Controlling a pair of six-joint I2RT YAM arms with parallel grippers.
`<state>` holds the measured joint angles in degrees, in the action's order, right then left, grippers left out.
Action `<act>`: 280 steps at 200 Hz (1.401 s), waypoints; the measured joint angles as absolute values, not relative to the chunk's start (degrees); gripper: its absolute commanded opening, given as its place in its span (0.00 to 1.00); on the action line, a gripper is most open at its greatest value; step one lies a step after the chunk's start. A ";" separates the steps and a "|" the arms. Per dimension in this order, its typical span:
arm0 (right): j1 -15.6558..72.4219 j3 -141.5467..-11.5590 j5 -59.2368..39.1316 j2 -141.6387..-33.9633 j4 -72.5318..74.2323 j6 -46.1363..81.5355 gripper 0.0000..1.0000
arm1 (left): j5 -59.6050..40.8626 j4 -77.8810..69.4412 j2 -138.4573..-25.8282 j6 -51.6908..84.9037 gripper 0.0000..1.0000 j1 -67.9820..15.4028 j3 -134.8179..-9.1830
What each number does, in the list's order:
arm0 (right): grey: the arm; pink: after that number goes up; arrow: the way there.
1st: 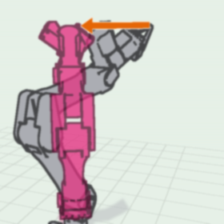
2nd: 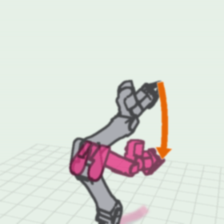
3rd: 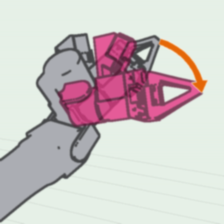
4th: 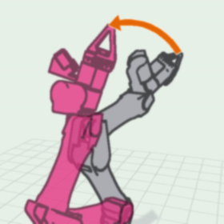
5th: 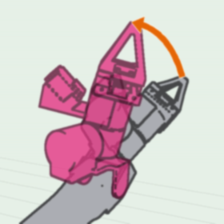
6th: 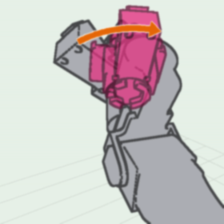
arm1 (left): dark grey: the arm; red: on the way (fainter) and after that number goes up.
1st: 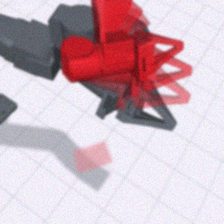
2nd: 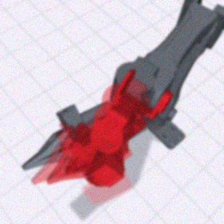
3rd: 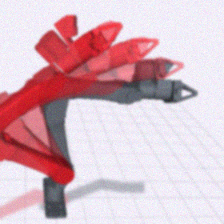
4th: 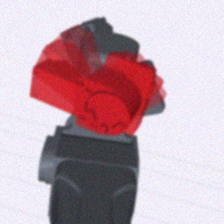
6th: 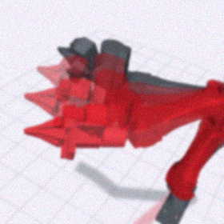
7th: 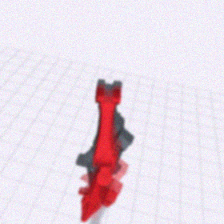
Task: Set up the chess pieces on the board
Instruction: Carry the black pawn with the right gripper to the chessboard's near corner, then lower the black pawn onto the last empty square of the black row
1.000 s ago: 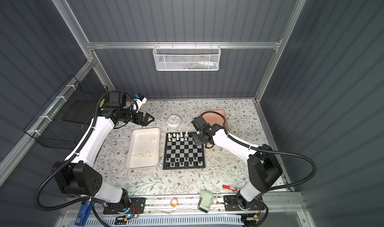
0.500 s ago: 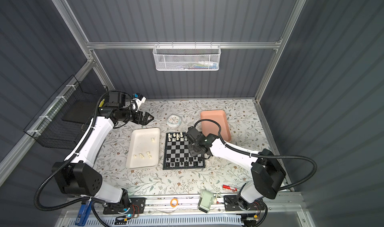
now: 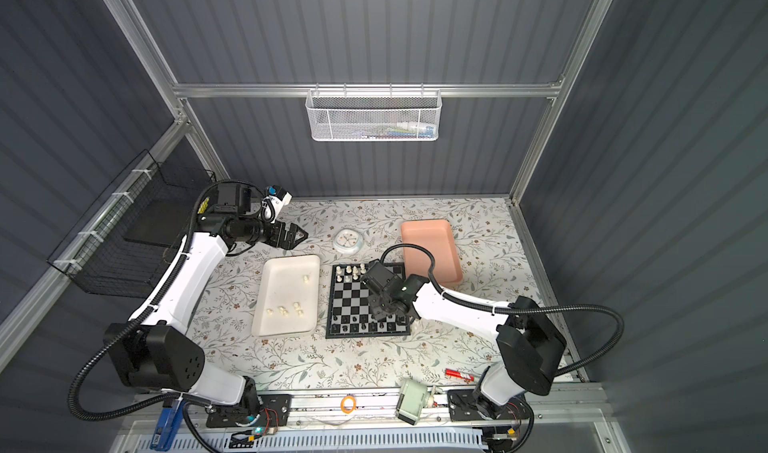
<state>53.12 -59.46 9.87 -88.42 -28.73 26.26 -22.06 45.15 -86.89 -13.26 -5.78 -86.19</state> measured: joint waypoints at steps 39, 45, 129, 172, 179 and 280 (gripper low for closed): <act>53.95 -58.48 9.67 -90.04 -27.59 27.24 0.15 | -22.09 45.15 -86.89 -13.26 1.00 -5.65 -86.19; 54.04 -58.39 9.63 -90.30 -27.42 27.46 0.15 | -22.09 45.15 -86.89 -13.26 1.00 -5.63 -86.19; 54.48 -57.54 9.21 -91.92 -25.80 28.40 0.15 | -22.06 44.91 -86.89 -13.26 1.00 -5.54 -86.19; 54.48 -57.17 9.23 -93.34 -24.91 28.51 0.15 | -22.09 44.91 -86.89 -13.26 1.00 -5.54 -86.19; 54.48 -56.99 9.23 -93.41 -24.84 28.51 0.15 | -22.09 44.91 -86.89 -13.26 0.99 -5.52 -86.19; 54.48 -56.53 9.23 -94.98 -23.68 28.56 0.16 | -22.09 44.71 -86.89 -13.26 0.99 -5.54 -86.19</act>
<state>54.48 -56.53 9.23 -94.98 -23.68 28.56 -22.09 44.71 -86.89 -13.26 -5.54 -86.19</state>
